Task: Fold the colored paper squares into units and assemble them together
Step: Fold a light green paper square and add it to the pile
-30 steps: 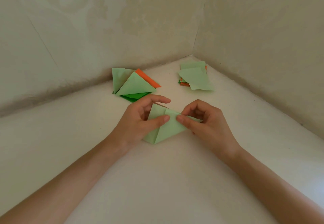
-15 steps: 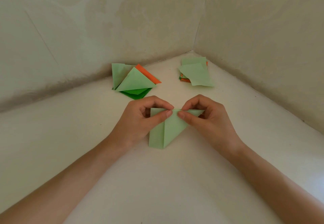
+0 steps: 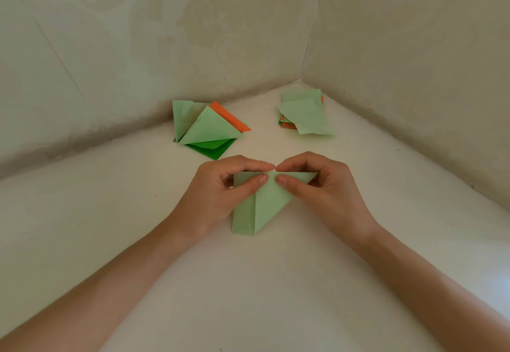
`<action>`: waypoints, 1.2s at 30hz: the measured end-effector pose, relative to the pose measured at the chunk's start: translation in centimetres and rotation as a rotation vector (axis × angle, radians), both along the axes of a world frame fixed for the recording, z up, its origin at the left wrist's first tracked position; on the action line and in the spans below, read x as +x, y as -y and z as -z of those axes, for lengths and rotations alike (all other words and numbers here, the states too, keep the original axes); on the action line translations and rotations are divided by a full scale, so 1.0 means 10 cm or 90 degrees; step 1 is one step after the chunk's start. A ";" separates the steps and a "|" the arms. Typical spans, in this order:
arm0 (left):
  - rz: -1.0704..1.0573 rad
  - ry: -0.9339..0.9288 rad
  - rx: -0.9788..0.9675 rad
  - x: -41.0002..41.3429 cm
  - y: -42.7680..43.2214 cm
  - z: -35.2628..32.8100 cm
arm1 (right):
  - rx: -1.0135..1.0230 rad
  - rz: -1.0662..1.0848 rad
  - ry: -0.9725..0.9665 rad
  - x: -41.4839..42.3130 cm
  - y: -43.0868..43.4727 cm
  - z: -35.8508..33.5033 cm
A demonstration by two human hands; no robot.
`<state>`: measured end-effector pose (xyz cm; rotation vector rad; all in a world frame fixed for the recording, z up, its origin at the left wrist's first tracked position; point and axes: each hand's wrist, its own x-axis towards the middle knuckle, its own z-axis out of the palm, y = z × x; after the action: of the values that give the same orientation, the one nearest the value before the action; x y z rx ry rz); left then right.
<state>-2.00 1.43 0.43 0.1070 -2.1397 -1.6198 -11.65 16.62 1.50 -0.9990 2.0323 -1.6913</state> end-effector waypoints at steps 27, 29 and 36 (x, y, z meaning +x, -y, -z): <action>-0.008 0.130 -0.365 -0.04 0.12 0.11 | 0.271 0.039 -0.392 -0.23 0.00 0.18; 0.013 0.125 -0.388 -0.05 0.12 0.12 | 0.286 0.051 -0.392 -0.24 -0.01 0.19; 0.008 0.142 -0.368 -0.06 0.10 0.09 | 0.381 0.042 -0.395 0.04 -0.04 0.14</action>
<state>-2.56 0.42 -0.51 0.0934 -2.6949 -0.9723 -11.27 17.02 0.06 -1.3304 2.7270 -0.7204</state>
